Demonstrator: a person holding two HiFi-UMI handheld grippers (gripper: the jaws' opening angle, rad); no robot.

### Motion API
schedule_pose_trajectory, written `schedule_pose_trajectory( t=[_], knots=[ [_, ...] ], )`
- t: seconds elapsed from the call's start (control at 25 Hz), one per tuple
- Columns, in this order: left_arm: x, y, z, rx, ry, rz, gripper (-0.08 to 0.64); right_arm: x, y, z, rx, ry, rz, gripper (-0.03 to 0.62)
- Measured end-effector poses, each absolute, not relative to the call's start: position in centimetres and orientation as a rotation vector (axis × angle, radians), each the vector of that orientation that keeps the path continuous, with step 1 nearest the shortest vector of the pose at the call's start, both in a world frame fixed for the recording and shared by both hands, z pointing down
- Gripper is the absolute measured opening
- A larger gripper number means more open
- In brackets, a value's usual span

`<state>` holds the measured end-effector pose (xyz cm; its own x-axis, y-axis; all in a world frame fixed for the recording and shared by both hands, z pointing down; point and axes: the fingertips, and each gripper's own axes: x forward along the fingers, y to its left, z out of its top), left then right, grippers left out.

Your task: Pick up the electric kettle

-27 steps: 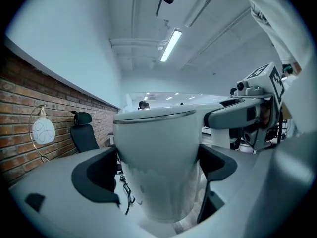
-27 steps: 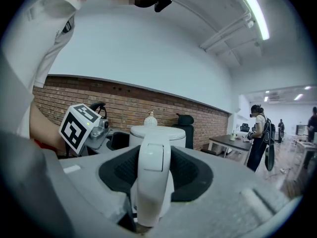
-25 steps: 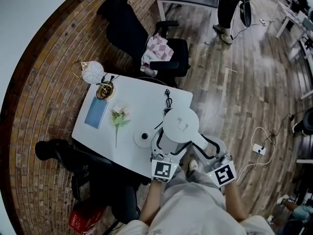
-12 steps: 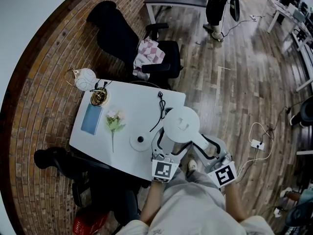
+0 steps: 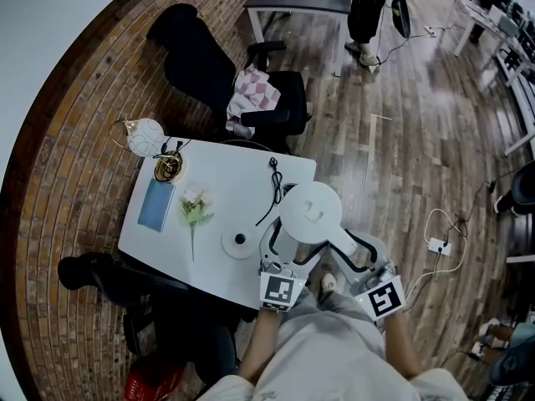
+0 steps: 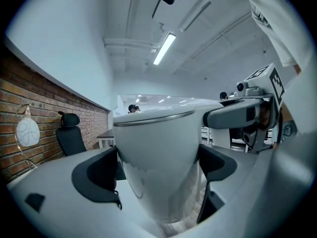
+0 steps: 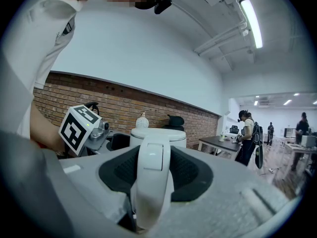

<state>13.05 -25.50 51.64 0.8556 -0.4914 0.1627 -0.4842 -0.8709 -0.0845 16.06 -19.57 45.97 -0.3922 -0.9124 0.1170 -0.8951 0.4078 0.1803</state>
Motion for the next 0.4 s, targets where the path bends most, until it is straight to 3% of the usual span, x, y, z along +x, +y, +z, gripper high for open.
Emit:
schedule_pose_trajectory(
  t=[0.12, 0.4],
  knots=[
    [13.0, -25.6, 51.0, -2.94, 0.744, -0.26, 0.528, 15.6, -20.3, 43.5, 1.777, -2.589, -0.174, 0.166],
    [12.5, -25.5, 52.1, -3.042, 0.828, -0.3, 0.528, 15.9, -19.2, 47.3, 1.496, -2.372, -0.108, 0.166]
  ],
)
